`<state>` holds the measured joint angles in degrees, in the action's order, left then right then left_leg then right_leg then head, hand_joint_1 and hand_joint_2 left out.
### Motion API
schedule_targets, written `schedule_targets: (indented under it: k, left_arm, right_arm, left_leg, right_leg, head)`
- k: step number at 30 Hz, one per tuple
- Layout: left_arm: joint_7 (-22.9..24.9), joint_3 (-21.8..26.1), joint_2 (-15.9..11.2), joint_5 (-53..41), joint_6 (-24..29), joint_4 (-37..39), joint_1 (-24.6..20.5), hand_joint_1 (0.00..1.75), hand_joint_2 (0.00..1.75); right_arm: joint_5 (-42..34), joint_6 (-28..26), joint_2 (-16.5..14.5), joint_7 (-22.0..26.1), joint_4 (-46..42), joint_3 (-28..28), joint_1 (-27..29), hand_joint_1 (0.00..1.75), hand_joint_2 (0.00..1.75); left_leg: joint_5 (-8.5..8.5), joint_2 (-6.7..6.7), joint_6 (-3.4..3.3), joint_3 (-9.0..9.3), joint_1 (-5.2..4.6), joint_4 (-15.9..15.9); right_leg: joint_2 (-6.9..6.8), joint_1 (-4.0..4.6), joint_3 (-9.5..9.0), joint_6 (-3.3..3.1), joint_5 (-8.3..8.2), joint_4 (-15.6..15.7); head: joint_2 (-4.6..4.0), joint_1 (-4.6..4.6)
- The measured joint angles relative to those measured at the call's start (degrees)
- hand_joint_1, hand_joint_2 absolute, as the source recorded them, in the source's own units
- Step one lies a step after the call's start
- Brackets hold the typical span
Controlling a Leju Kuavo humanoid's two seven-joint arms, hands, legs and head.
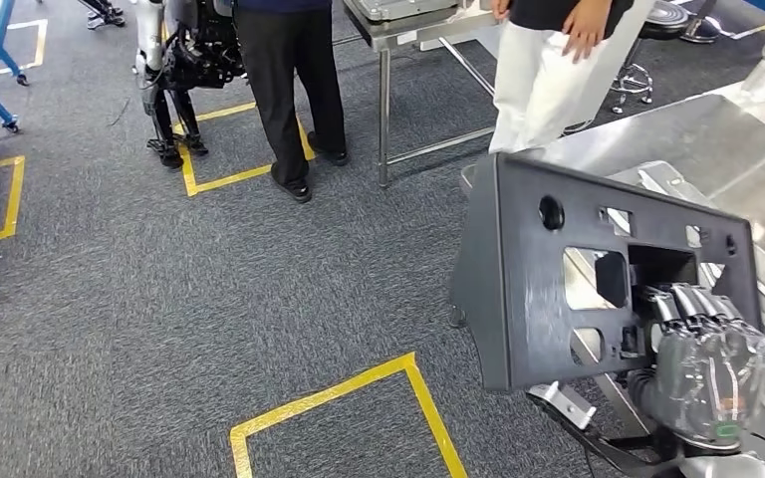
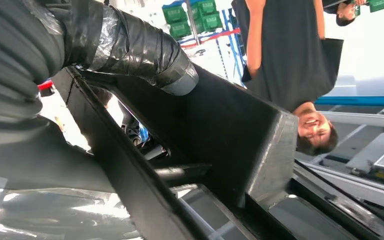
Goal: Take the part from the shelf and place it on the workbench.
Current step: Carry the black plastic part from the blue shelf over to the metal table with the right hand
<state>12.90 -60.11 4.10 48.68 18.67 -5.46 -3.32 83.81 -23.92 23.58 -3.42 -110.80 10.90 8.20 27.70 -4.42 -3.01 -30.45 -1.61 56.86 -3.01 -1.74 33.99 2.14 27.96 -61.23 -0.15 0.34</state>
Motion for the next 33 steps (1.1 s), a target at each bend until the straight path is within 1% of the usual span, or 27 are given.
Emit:
schedule_targets:
  k: [1,3,4,5,7,8,9,10,11,12,13,15,16,17,19,20,21,23,24,25,26,27,28,30,31,32,33]
  left_arm:
    - [0.2,0.0,0.0,-0.1,-0.1,0.0,0.0,0.0,1.75]
    - [0.4,0.0,0.0,-0.4,-0.2,0.1,0.0,0.0,1.75]
    - [0.4,0.0,0.0,-0.4,-0.2,0.1,0.0,0.0,1.75]
    - [0.4,0.0,0.0,-0.4,-0.2,0.1,0.0,0.0,1.75]
    - [0.3,0.0,0.0,-0.4,-0.2,0.1,-0.1,0.0,1.75]
    - [0.2,0.0,0.0,-0.4,-0.2,0.1,-0.1,0.0,1.75]
    - [0.2,0.0,0.0,-0.3,-0.2,0.1,-0.1,0.0,1.75]
    - [0.2,0.0,0.0,-0.3,-0.3,0.1,-0.1,0.0,1.75]
    - [0.2,0.0,0.0,-0.3,-0.3,0.1,-0.2,0.0,1.75]
    - [0.2,0.0,0.0,-0.3,-0.3,0.1,-0.2,0.0,1.75]
    - [0.3,0.0,0.0,-0.3,-0.3,0.1,-0.2,0.0,1.75]
    - [0.3,0.0,0.1,-0.3,-0.3,0.1,-0.2,0.0,1.75]
    - [0.3,0.0,0.2,-0.4,-0.3,0.1,-0.2,0.0,1.75]
    - [0.3,0.0,0.2,-0.4,-0.3,0.1,-0.3,0.0,1.75]
    - [0.2,0.0,0.3,-0.6,-0.3,0.1,-0.4,0.0,1.75]
    - [0.1,0.0,0.3,-0.7,-0.3,0.2,-0.4,0.0,1.75]
    - [-0.1,-0.1,0.4,-0.8,-0.2,0.2,-0.3,0.0,1.75]
    - [-0.4,-0.2,0.4,-0.9,-0.2,0.2,-0.1,0.0,1.75]
    - [-0.5,-0.2,0.4,-1.0,-0.2,0.2,0.1,0.0,1.75]
    - [-0.6,-0.3,0.4,-1.0,-0.2,0.2,0.2,0.0,1.75]
    - [-0.6,-0.4,0.4,-1.0,-0.2,0.2,0.2,0.0,1.75]
    - [-0.6,-0.4,0.4,-1.0,-0.3,0.2,0.2,0.0,1.75]
    - [-0.6,-0.5,0.4,-1.0,-0.3,0.2,0.3,0.0,1.75]
    - [-0.5,-0.7,0.4,-1.1,-0.3,0.2,0.3,0.0,1.75]
    - [-0.4,-0.9,0.4,-1.1,-0.3,0.3,0.3,0.0,1.75]
    - [-0.4,-1.0,0.4,-1.1,-0.3,0.3,0.3,0.0,1.75]
    - [-0.4,-1.1,0.4,-1.1,-0.3,0.3,0.3,0.0,1.75]
  right_arm:
    - [-0.1,-0.2,-0.1,-0.6,0.1,0.5,0.0,1.75,1.75]
    - [-0.6,-0.9,0.0,-1.5,-0.2,0.8,1.2,1.75,1.75]
    - [-0.7,-1.4,0.2,-1.7,-0.7,0.7,2.3,1.75,1.75]
    - [-0.8,-2.1,0.4,-1.8,-1.4,0.6,3.6,1.75,1.75]
    - [-0.8,-3.1,0.7,-2.0,-2.5,0.5,5.8,1.75,1.75]
    - [-0.7,-3.4,0.7,-2.1,-2.9,0.4,6.6,1.75,1.75]
    - [-0.6,-3.6,0.8,-2.2,-3.1,0.4,7.3,1.75,1.75]
    - [-0.6,-3.7,0.8,-2.3,-3.2,0.4,7.8,1.75,1.75]
    - [-0.5,-3.7,0.8,-2.3,-3.3,0.4,8.3,1.75,1.75]
    - [-0.4,-3.7,0.8,-2.3,-3.4,0.4,8.6,1.75,1.75]
    - [-0.4,-3.7,0.8,-2.3,-3.4,0.4,8.8,1.75,1.75]
    - [-0.3,-3.7,0.8,-2.4,-3.5,0.4,9.1,1.75,1.75]
    - [-0.3,-3.7,0.8,-2.5,-3.6,0.4,9.2,1.75,1.75]
    - [-0.3,-3.7,0.8,-2.6,-3.7,0.3,9.4,1.75,1.75]
    - [-0.3,-3.8,0.8,-2.8,-3.8,0.1,10.0,1.75,1.75]
    - [-0.4,-3.9,0.9,-3.0,-3.8,-0.1,10.5,1.75,1.75]
    - [-0.4,-4.0,1.0,-3.1,-3.9,-0.3,10.8,1.75,1.75]
    - [-0.4,-4.3,1.1,-3.3,-4.2,-0.8,11.3,1.75,1.75]
    - [-0.4,-4.3,1.2,-3.4,-4.4,-1.0,11.7,1.75,1.75]
    - [-0.4,-4.4,1.2,-3.6,-4.5,-1.1,12.3,1.75,1.75]
    - [-0.4,-4.5,1.2,-3.7,-4.5,-1.2,12.8,1.75,1.75]
    - [-0.4,-4.5,1.3,-3.9,-4.5,-1.3,13.4,1.75,1.75]
    - [-0.3,-4.6,1.3,-4.0,-4.6,-1.5,13.7,1.75,1.75]
    - [-0.3,-4.9,1.4,-4.2,-4.9,-1.8,14.3,1.75,1.75]
    - [-0.3,-5.0,1.4,-4.2,-5.1,-2.0,14.6,1.75,1.75]
    - [-0.3,-5.1,1.5,-4.2,-5.2,-2.1,14.8,1.75,1.75]
    - [-0.3,-5.1,1.5,-4.2,-5.3,-2.1,15.1,1.75,1.75]
  left_leg:
    - [0.22,-0.25,0.27,-0.02,-0.12,0.4]
    - [0.44,-0.75,0.73,0.05,-0.23,0.7]
    - [0.68,-0.68,0.99,0.02,-0.2,0.9]
    - [1.52,0.11,1.3,-0.32,-0.15,1.8]
    - [4.96,2.67,1.9,-2.39,0.04,6.7]
    - [7.22,3.78,2.06,-4.08,0.1,10.8]
    - [8.91,4.28,2.13,-5.69,0.14,14.7]
    - [9.71,4.5,2.13,-6.78,0.15,17.4]
    - [9.26,4.63,2.06,-6.85,0.17,17.9]
    - [7.71,4.82,1.98,-5.84,0.2,16.0]
    - [5.45,5.46,1.89,-3.92,0.3,12.1]
    - [2.39,8.46,1.74,-0.4,0.62,4.3]
    - [1.78,9.59,1.63,0.52,0.71,2.1]
    - [1.79,10.14,1.46,0.74,0.67,1.4]
    - [1.2,8.79,0.72,0.8,0.58,0.9]
    - [0.84,8.05,0.28,0.81,0.59,0.5]
    - [0.51,7.2,-0.18,0.76,0.64,0.1]
    - [0.26,5.52,-0.68,0.54,0.5,-0.2]
    - [0.26,4.67,-0.8,0.39,0.36,-0.2]
    - [0.26,3.84,-0.81,0.27,0.23,-0.1]
    - [0.28,3.03,-0.82,0.17,0.12,-0.1]
    - [0.33,2.26,-0.81,0.11,0.06,0.0]
    - [0.42,1.54,-0.78,0.09,0.01,0.1]
    - [0.74,0.33,-0.53,0.14,-0.23,0.5]
    - [0.89,-0.14,-0.34,0.17,-0.41,0.7]
    - [1.0,-0.61,-0.14,0.22,-0.57,0.8]
    - [1.08,-1.07,0.02,0.29,-0.7,0.8]
  right_leg:
    - [-0.44,0.15,-0.61,-0.39,-0.06,1.2]
    - [0.19,0.26,-0.42,-1.26,-0.04,1.3]
    - [0.57,0.12,-0.39,-1.58,-0.17,1.4]
    - [0.99,-0.04,-0.37,-1.96,-0.34,1.5]
    - [1.96,-0.19,-0.22,-2.63,-0.72,1.7]
    - [2.57,-0.1,-0.03,-2.86,-0.85,1.7]
    - [3.26,0.03,0.12,-2.97,-0.93,1.7]
    - [4.01,0.14,0.19,-3.03,-1.0,1.7]
    - [4.84,0.22,0.21,-3.04,-1.04,1.6]
    - [5.7,0.24,0.19,-3.02,-1.08,1.5]
    - [6.59,0.23,0.17,-2.96,-1.11,1.4]
    - [8.21,0.29,0.42,-2.58,-1.25,1.1]
    - [8.9,0.31,0.69,-2.24,-1.42,1.1]
    - [9.58,0.26,0.99,-1.8,-1.66,1.1]
    - [10.54,0.04,1.49,-0.93,-2.11,1.3]
    - [9.76,0.05,1.8,-0.65,-1.8,0.9]
    - [8.27,0.16,2.44,-0.45,-0.78,-0.4]
    - [4.7,0.41,4.8,-0.23,2.98,-5.9]
    - [3.86,0.43,6.24,-0.1,4.89,-9.5]
    - [3.51,0.43,7.21,-0.02,6.02,-12.2]
    - [3.33,0.43,7.36,0.02,6.2,-13.4]
    - [3.14,0.44,6.4,0.01,5.34,-12.4]
    - [2.61,0.48,4.38,-0.07,3.79,-9.3]
    - [0.02,0.86,-0.02,-0.63,1.52,-1.8]
    - [-0.85,1.1,-1.28,-1.03,1.01,0.6]
    - [-1.23,1.31,-1.67,-1.41,1.01,1.6]
    - [-0.61,1.41,-1.54,-1.71,0.83,1.6]
  head:
    - [0.0,0.0]
    - [0.0,-0.01]
    - [0.0,-0.01]
    - [0.0,-0.03]
    - [0.0,-0.08]
    - [0.0,-0.09]
    - [0.0,-0.09]
    - [0.0,-0.09]
    - [0.0,-0.08]
    - [0.0,-0.09]
    - [0.0,-0.08]
    - [0.0,-0.07]
    - [0.0,-0.06]
    - [0.0,-0.05]
    - [0.0,-0.05]
    - [0.0,-0.04]
    - [0.0,-0.03]
    - [0.0,0.01]
    - [0.0,0.0]
    - [0.0,0.0]
    - [0.0,-0.01]
    - [0.0,-0.01]
    - [0.0,-0.01]
    - [0.0,-0.02]
    - [0.0,-0.03]
    - [0.0,-0.03]
    - [0.0,-0.04]
